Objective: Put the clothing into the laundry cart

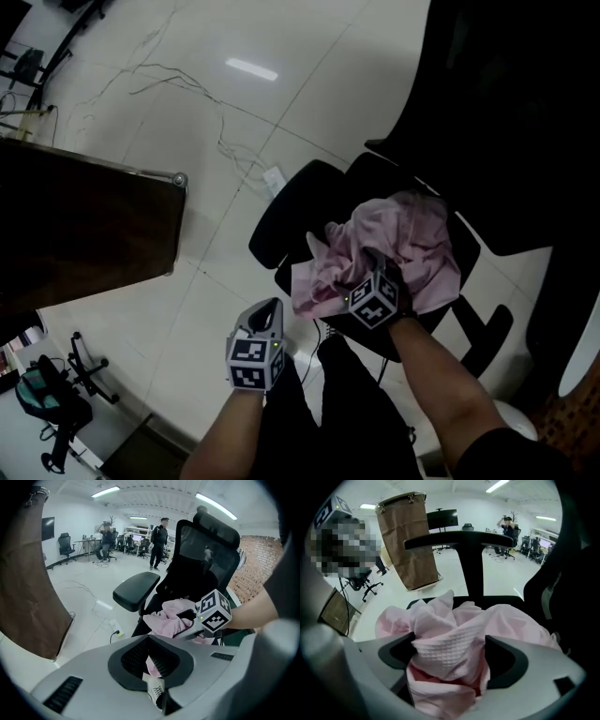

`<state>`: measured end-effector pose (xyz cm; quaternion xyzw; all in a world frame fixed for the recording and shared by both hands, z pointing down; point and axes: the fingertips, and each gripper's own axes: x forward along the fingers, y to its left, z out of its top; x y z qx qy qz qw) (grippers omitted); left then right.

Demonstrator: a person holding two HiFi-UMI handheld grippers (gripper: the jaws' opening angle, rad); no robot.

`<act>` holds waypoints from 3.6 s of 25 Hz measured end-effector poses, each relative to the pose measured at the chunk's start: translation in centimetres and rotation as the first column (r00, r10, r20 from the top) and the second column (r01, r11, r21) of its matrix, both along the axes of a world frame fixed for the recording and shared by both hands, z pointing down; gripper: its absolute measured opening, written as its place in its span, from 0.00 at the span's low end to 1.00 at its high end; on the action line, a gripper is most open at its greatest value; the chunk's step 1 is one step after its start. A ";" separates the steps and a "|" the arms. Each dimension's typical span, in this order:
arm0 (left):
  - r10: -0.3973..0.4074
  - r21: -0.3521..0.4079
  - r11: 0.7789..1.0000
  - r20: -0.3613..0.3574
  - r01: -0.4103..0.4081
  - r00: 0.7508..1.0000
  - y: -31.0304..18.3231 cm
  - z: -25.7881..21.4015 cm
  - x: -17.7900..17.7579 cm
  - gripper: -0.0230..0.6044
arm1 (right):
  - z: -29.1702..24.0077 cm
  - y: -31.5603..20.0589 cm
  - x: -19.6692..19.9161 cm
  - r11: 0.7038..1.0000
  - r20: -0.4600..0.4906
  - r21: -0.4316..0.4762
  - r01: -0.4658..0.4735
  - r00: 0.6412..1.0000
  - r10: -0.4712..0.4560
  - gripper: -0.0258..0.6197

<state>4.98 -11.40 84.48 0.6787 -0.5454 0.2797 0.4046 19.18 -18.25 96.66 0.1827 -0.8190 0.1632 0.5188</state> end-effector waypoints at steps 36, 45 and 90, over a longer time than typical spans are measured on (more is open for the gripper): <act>0.083 0.140 0.987 -0.042 -0.076 0.996 -4.2 -5.4 -0.2 0.04 | -16.6 -5.9 2.7 0.842 0.587 -0.189 -0.505 0.629 0.509 0.23; 0.189 0.286 0.941 -0.008 -0.179 0.982 -5.1 -15.3 -0.8 0.04 | -32.8 -5.2 3.9 0.816 0.729 -0.070 -0.574 0.529 0.434 0.22; -0.275 0.721 0.686 0.127 0.102 0.953 12.9 -47.5 -30.8 0.04 | -81.4 3.7 -21.0 0.953 0.981 0.115 -0.281 0.184 -0.064 0.22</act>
